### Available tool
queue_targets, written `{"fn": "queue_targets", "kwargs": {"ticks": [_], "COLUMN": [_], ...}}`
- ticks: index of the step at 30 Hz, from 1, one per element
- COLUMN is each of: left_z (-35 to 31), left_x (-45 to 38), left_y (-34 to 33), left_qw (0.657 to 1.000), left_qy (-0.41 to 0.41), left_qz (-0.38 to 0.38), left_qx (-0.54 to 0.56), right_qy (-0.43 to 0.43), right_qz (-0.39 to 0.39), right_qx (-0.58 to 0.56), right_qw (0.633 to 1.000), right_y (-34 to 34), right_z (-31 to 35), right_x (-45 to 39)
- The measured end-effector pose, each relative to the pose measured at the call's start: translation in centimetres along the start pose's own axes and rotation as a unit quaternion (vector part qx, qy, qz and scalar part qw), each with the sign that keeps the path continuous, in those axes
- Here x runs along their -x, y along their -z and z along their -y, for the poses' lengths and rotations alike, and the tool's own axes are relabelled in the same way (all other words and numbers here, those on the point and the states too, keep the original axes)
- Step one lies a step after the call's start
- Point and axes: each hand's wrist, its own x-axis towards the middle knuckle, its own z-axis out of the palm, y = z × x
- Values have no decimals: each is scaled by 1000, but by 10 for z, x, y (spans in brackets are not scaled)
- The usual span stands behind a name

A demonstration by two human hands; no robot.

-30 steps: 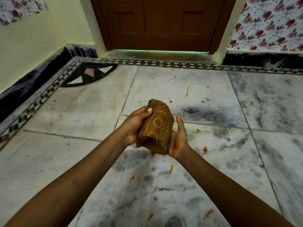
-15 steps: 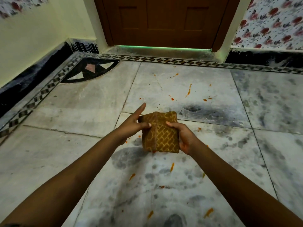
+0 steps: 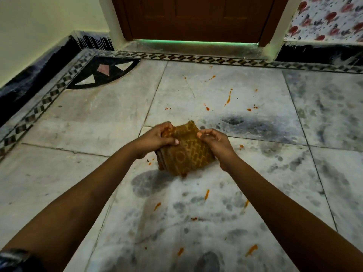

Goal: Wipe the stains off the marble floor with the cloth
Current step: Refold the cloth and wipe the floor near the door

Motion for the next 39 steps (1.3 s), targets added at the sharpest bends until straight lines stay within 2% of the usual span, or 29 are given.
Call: {"fn": "queue_targets", "kwargs": {"ticks": [2,4,5,7,9,10,14,16,17,18,20,23,26,31,36,39], "left_z": [0,3,5,4,9,12,42,59,64,69,79,100,104,70,84,91], "left_x": [-18,-39,-53,-77,-107,-120,-166,-176,-178,-183,-191,-205,-230,-288,-230,-225], "left_y": [15,34,42,51,54,52,37,30,31,36,53,69,72,81,42,46], "left_qw": [996,969,940,860,808,799,812,769,754,756,793,817,822,829,823,829], "left_qy": [-12,-25,-23,-13,9,22,38,34,15,-11,-64,-51,-23,43,-31,-17], "left_qz": [-73,-176,-231,-322,-360,-358,-285,-232,-230,-237,-246,-190,-198,-221,-156,-165], "left_qx": [-49,-170,-250,-396,-467,-482,-508,-594,-614,-610,-554,-542,-533,-511,-545,-535], "right_qy": [15,36,46,51,58,65,60,59,57,55,55,70,82,86,73,70], "right_qz": [-68,-132,-150,-168,-168,-168,-175,-187,-198,-210,-226,-237,-257,-263,-263,-262], "right_qx": [28,135,196,291,376,421,545,566,567,566,573,594,595,591,584,585], "right_qw": [997,981,968,940,909,889,818,800,797,795,786,765,757,757,765,764], "right_y": [4,14,19,28,33,34,34,30,28,25,23,25,27,25,24,26], "right_z": [-6,-15,-19,-25,-35,-40,-59,-66,-68,-71,-73,-78,-80,-77,-75,-77], "right_x": [-20,-40,-50,-66,-86,-93,-125,-138,-143,-151,-162,-173,-174,-172,-169,-169]}}
